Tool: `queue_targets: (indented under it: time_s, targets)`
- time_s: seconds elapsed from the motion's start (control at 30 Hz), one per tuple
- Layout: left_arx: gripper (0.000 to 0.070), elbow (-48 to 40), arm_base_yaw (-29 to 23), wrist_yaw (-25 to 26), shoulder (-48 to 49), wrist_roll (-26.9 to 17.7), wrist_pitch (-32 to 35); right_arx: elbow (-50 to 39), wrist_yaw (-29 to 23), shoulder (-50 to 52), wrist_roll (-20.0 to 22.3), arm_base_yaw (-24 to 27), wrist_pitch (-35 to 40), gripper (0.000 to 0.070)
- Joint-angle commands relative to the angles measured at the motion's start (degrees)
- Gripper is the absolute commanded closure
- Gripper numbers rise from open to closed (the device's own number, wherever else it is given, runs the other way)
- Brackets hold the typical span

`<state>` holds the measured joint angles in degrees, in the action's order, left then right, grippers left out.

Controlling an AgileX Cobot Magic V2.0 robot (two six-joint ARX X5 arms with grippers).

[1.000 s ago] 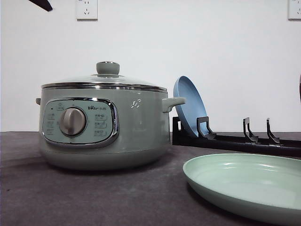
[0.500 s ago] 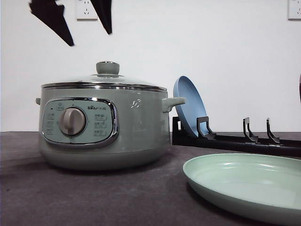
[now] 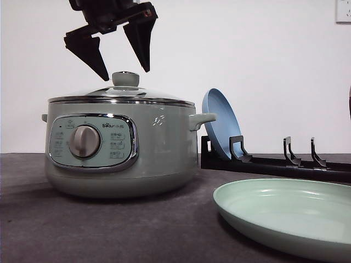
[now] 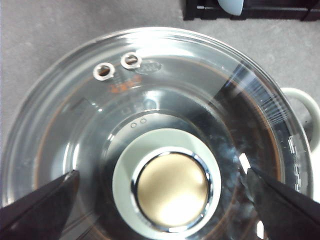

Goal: Transfer potato from steamer to green plate

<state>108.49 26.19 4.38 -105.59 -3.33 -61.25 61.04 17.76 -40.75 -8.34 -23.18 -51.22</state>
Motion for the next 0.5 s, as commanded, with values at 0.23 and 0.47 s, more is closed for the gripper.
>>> queue_targets:
  time_s: [0.23,0.47]
  targets:
    - [0.0138,1.77,0.9,-0.11,-2.46,-0.73,0.38,0.76,-0.24,-0.37,0.46,-0.24,0.59,0.0034]
    - [0.0387,1.77,0.88,-0.11,-2.46,-0.71,-0.82,0.76,-0.24,-0.37,0.44,-0.24,0.57,0.0034]
